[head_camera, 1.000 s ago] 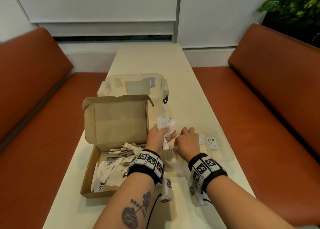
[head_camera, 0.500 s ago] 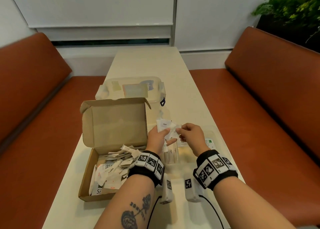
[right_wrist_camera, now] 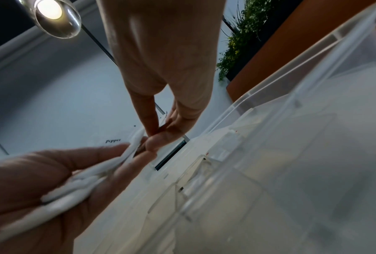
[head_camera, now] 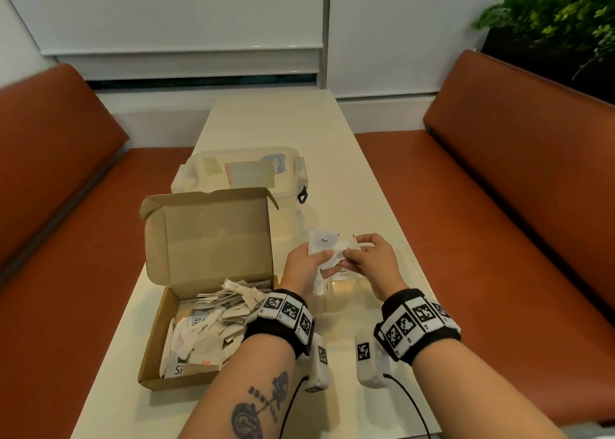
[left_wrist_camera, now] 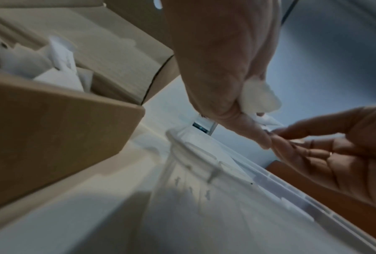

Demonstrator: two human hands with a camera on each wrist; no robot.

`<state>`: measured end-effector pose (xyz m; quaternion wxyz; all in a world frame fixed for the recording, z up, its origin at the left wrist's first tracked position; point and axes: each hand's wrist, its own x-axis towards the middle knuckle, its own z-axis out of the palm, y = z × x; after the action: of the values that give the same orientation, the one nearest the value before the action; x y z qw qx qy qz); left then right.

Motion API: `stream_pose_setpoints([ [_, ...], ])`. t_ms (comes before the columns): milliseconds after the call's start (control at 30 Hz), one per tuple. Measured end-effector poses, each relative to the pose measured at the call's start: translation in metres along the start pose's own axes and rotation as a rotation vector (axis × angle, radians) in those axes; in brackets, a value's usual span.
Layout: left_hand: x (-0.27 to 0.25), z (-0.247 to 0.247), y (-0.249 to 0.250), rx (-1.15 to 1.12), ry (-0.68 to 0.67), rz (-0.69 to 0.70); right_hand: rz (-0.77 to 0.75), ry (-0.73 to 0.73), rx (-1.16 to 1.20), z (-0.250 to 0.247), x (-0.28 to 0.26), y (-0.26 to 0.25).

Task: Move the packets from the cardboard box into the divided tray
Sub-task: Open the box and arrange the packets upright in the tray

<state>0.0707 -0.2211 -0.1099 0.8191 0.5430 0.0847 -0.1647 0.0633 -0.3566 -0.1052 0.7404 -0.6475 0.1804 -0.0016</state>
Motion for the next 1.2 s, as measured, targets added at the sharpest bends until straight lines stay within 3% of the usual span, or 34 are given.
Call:
stream_pose_setpoints([
  [233,0.001,-0.004,-0.002,0.043,0.021,0.003,-0.08,-0.151,-0.476,-0.007,0.011,-0.015],
  [333,0.002,-0.006,-0.003,0.032,0.103,0.028,-0.114,-0.199,-0.712,-0.01,0.017,-0.019],
  [433,0.001,-0.01,-0.006,-0.06,0.237,0.08,-0.142,-0.156,-0.807,-0.011,0.02,-0.011],
  [633,-0.001,-0.014,-0.008,-0.107,0.241,0.068,-0.165,-0.051,-1.074,-0.005,0.027,0.012],
  [767,0.0,-0.015,-0.008,-0.093,0.244,0.068,-0.184,0.047,-1.208,-0.001,0.031,0.019],
  [1200,0.002,-0.015,-0.008,-0.063,0.247,0.057,-0.393,0.034,-1.353,0.005,0.03,0.037],
])
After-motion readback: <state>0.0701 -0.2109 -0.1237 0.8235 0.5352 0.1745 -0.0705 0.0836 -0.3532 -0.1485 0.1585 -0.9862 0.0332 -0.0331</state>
